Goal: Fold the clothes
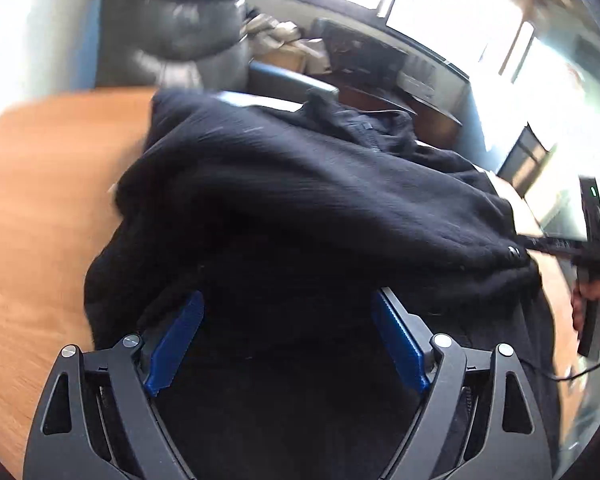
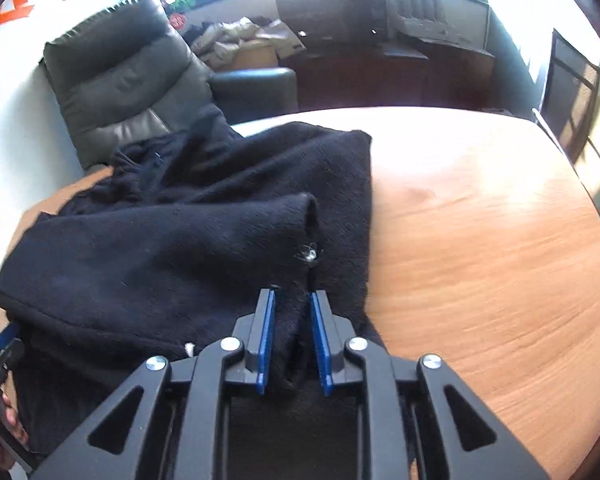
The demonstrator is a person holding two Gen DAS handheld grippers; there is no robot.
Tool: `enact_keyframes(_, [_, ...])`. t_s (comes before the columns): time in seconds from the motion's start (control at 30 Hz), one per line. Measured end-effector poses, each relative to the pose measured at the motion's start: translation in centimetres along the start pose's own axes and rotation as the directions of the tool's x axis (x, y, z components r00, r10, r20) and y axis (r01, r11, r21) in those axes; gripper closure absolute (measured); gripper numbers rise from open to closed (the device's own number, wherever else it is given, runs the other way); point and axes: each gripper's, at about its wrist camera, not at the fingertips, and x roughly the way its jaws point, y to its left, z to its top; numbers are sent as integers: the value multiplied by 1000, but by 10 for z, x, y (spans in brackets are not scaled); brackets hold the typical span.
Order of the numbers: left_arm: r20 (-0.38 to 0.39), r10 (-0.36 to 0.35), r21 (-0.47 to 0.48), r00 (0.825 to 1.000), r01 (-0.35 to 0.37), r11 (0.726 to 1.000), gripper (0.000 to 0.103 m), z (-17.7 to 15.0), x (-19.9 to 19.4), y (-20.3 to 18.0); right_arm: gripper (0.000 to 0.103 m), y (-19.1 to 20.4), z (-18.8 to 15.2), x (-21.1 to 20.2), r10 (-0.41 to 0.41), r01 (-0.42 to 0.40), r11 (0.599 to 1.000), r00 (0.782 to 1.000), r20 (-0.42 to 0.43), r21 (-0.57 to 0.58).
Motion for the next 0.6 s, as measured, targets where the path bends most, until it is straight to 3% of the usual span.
enact_keyframes(0.07, [17,-34,-8,999,34,999,21,0,-6,11,81,8,6,-17,-37,37,999,999,9,-19])
enact_keyframes(0.1, [29,-41,11,999,41,999,21,-1,-9,11,71,21,12,-29,-16,18,999,999,35,-48])
enact_keyframes(0.13, [41,-52,26,998,51,998,20,-2,-11,9,49,39,20,-42,27,-20,996,997,73,-90])
enact_keyframes(0.17, [52,-63,41,997,61,997,20,-3,-14,8,38,57,28,-56,71,-57,989,992,108,-133])
enact_keyframes(0.2, [44,-57,43,997,55,998,20,-5,-12,8,19,84,36,-63,149,-126,974,982,113,-188])
enact_keyframes(0.23, [37,-51,45,998,49,998,20,-7,-10,8,11,115,45,-66,242,-212,945,965,98,-247])
enact_keyframes(0.3, [28,-40,43,999,39,998,21,-11,-8,7,11,189,63,-60,408,-378,854,913,9,-358])
enact_keyframes(0.43, [23,-20,43,1000,19,999,20,-12,-5,2,11,325,90,-7,507,-512,708,848,-154,-485])
enact_keyframes(0.57, [51,-11,56,999,9,998,20,-9,-9,-2,18,412,112,82,407,-524,686,851,-332,-504])
enact_keyframes(0.6, [65,-10,61,998,6,998,20,-9,-12,-1,30,425,114,100,366,-509,689,859,-358,-516])
